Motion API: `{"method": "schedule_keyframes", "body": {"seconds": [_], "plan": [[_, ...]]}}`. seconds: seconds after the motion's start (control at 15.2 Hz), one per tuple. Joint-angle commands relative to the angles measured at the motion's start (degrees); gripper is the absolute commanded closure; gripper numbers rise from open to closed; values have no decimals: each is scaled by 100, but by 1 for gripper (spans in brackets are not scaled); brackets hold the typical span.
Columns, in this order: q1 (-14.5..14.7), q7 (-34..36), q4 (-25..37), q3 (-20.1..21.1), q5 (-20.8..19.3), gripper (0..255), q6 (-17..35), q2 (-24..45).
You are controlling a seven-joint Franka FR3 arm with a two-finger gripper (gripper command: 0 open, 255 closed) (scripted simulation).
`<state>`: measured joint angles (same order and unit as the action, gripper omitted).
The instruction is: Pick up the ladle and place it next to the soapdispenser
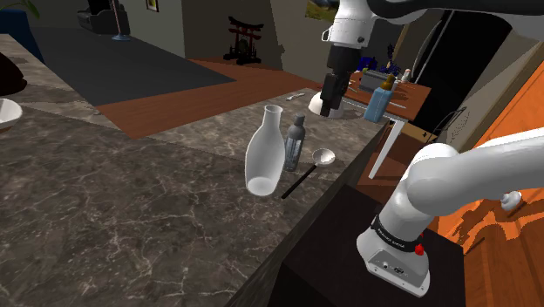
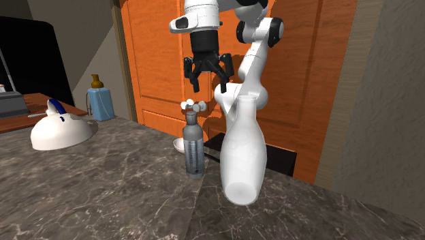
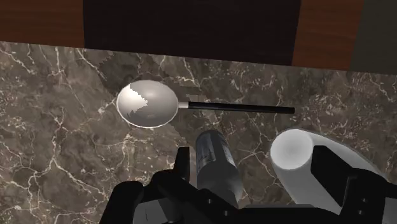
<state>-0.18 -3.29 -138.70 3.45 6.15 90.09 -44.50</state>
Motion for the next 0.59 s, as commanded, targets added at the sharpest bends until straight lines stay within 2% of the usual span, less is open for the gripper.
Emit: {"method": "schedule_keyframes", "body": {"seconds": [0.0, 0.53], "plan": [[0, 0, 0, 0, 0, 0, 0, 0], [1202, -3956, -1572, -742, -1111, 0, 1457, -97]]}}
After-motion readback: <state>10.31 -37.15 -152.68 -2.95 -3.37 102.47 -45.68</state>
